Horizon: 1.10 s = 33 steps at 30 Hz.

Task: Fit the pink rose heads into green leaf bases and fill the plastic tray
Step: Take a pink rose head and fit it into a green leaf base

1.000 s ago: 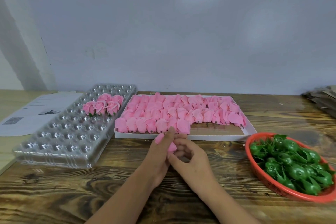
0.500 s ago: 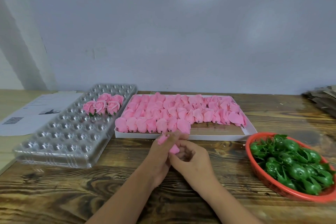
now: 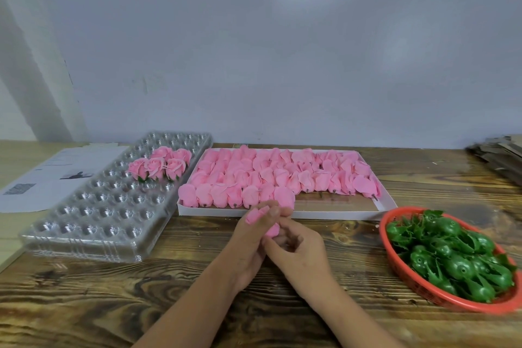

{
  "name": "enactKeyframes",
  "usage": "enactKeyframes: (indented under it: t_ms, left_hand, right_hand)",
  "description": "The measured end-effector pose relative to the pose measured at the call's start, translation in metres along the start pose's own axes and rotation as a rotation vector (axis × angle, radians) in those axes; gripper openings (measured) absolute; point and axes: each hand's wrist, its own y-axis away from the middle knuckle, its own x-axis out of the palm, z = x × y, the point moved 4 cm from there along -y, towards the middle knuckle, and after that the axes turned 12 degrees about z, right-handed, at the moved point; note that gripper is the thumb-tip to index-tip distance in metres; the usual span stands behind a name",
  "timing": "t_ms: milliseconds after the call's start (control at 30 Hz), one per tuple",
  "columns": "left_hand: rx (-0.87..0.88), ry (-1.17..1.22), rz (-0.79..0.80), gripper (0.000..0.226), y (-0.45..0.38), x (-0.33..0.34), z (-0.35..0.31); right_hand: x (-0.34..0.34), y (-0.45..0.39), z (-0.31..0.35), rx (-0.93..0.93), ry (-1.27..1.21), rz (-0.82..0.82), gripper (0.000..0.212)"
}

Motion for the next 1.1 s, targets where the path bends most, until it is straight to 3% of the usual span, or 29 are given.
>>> enactKeyframes:
  t_ms: [100, 200, 300, 633, 900, 1100]
  left_hand:
    - [-0.005, -0.022, 0.044, 0.100, 0.0009, 0.0023, -0.0003]
    - [0.013, -0.046, 0.095, 0.075, 0.0010, 0.0041, 0.0012]
    - [-0.016, -0.086, 0.042, 0.052, 0.0028, 0.0014, 0.0015]
    - [-0.031, -0.104, -0.036, 0.027, 0.0043, 0.0033, -0.0014]
    - [-0.002, -0.085, -0.058, 0.040, 0.0037, 0.0027, -0.0010]
    - [0.019, -0.070, -0.072, 0.035, 0.0028, -0.0006, 0.0015]
  right_hand:
    - [-0.0009, -0.0004, 0.0002, 0.002, -0.034, -0.019, 0.020]
    - [-0.0024, -0.0008, -0.0020, 0.007, -0.035, -0.041, 0.017]
    - [-0.0008, -0.0002, -0.0019, 0.009, -0.018, -0.018, 0.020]
    - [0.0006, 0.0007, 0.0013, 0.013, 0.012, -0.013, 0.025]
    - [0.0015, -0.0004, 0.0007, 0.010, 0.044, -0.016, 0.022]
    - [0.0010, 0.0000, -0.0002, 0.017, 0.112, -0.030, 0.020]
